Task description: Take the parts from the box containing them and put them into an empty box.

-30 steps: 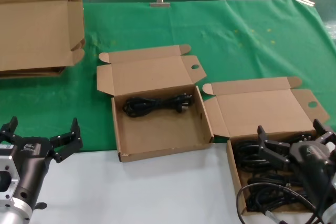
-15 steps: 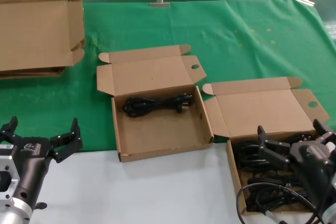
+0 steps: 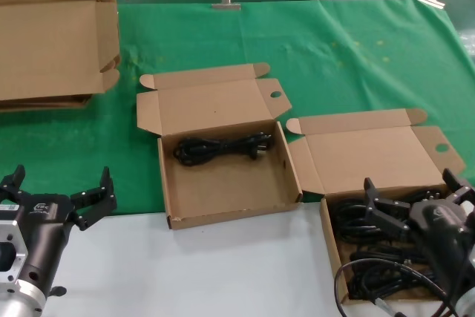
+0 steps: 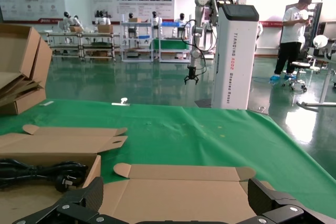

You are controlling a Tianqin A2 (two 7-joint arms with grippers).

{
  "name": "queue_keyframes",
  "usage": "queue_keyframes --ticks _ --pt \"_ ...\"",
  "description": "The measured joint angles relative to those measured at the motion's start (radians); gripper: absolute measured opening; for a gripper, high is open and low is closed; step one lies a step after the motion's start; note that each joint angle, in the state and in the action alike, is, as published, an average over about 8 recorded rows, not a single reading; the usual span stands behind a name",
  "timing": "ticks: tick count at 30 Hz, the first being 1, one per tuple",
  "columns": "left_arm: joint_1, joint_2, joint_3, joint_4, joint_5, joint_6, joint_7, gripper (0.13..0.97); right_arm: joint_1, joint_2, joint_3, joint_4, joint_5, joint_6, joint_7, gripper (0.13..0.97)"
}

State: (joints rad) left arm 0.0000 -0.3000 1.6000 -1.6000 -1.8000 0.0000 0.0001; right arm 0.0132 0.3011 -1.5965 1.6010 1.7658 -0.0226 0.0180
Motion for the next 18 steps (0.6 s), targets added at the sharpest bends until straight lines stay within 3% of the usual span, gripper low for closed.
queue_keyframes --ticks 18 --pt "0.000 0.000 0.000 0.000 0.000 0.000 0.000 0.966 0.000 0.000 0.000 0.000 0.000 0.000 0.000 0.966"
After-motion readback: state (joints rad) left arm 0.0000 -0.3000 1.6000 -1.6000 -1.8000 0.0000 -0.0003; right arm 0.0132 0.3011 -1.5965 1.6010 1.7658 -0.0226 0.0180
